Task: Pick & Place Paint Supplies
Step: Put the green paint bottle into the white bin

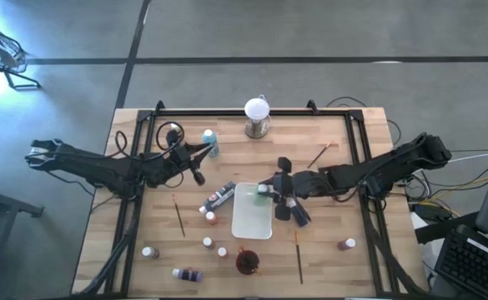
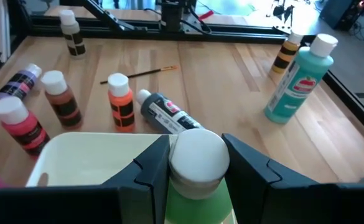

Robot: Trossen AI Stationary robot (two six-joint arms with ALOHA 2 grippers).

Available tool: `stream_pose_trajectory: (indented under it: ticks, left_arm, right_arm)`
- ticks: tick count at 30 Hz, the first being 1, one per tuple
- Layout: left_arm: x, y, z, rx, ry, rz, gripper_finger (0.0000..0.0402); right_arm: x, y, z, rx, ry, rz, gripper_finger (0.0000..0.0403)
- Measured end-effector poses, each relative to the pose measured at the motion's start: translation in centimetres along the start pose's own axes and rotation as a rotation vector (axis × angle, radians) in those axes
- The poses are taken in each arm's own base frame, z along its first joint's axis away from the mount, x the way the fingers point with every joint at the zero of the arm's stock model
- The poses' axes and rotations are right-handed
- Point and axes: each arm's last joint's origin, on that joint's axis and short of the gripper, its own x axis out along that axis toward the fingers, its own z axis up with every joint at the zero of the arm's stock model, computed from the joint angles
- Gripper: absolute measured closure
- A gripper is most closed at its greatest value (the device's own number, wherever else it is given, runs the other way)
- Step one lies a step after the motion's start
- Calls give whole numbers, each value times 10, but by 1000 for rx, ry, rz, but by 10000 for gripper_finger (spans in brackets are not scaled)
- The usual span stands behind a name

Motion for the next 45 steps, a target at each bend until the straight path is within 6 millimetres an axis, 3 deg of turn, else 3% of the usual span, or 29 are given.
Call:
stream_pose_trajectory:
  ticks: [9,45]
  left_arm:
    - [0,0,0,0,0,0,341]
    - [0,0,0,-6,0,0,341]
  right_arm:
    - [5,-10,-16,48,1,21,288]
    - [10,-23,-39,89,-10,11,288]
